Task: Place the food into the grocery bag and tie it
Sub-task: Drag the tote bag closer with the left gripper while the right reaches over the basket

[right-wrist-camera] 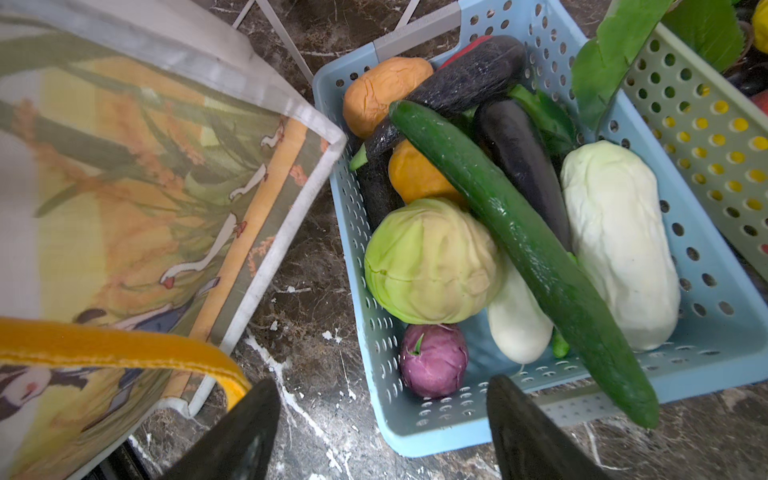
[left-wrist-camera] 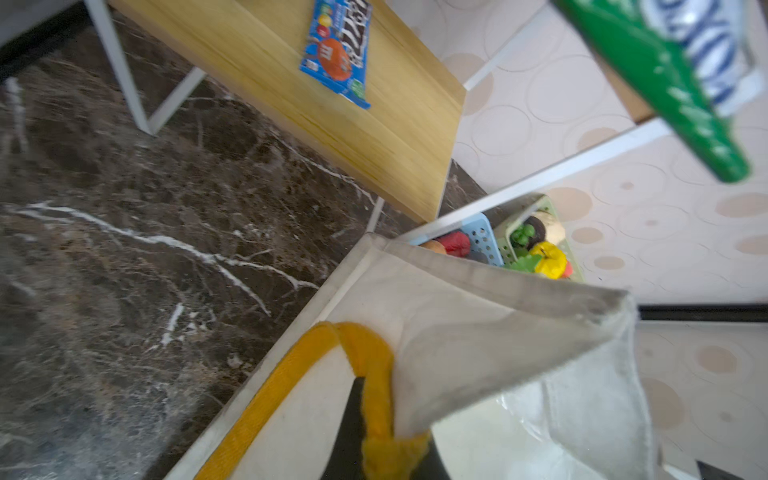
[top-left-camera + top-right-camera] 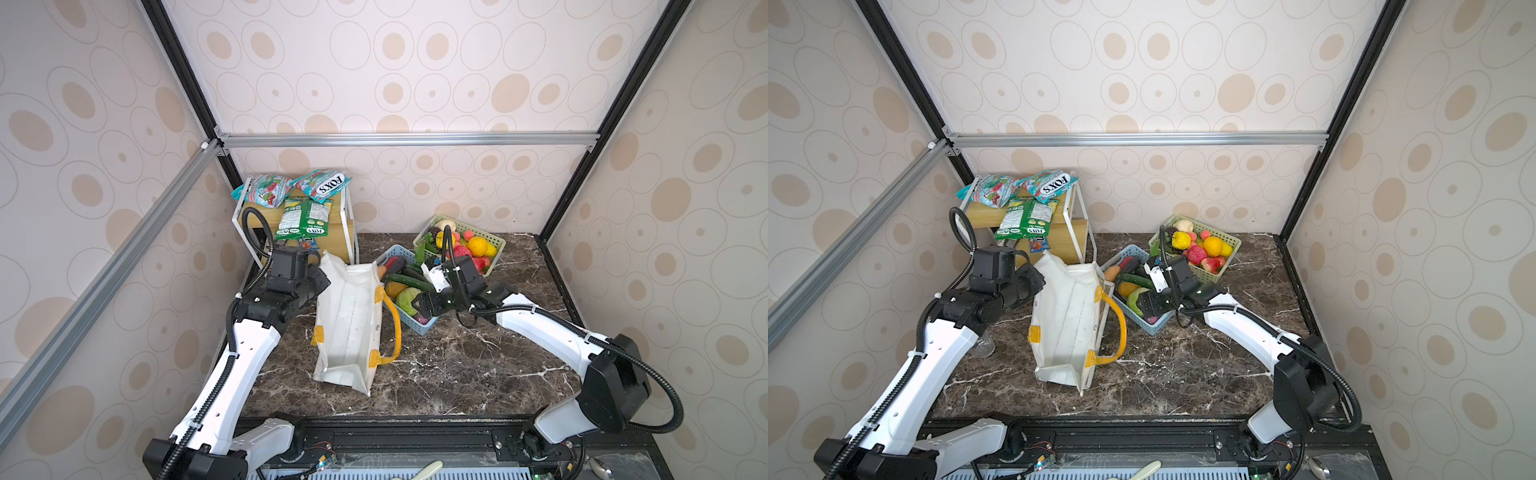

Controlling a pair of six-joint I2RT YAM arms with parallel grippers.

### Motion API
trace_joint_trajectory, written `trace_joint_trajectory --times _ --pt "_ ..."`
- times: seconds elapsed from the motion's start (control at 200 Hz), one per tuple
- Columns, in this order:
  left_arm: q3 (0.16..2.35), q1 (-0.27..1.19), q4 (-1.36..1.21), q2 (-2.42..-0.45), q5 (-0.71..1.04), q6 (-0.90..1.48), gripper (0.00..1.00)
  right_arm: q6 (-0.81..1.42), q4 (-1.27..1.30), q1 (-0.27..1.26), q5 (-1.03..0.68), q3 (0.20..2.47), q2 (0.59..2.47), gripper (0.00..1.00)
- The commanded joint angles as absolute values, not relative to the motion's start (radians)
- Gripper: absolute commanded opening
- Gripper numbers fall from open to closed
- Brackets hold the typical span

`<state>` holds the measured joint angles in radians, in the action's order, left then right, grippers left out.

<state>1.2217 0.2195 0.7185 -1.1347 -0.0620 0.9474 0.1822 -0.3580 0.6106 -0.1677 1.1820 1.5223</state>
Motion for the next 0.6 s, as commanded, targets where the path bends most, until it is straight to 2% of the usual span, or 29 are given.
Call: trace_joint_trajectory --times 0.0,0.42,0.595 --pt "1.245 0.213 0.834 -1.156 -0.178 1.025 0.0 0.189 -0.359 0.624 -0.156 1.211 1.538 0.81" --pt "0.996 0.212 0.741 -1.075 -0.151 1.275 0.0 0.178 -0.392 0.629 -0.126 1.184 1.514 0.82" --pt "0.941 0.215 0.665 -1.036 -0.087 1.409 0.0 0.189 -0.429 0.629 -0.057 1.205 1.555 0.82"
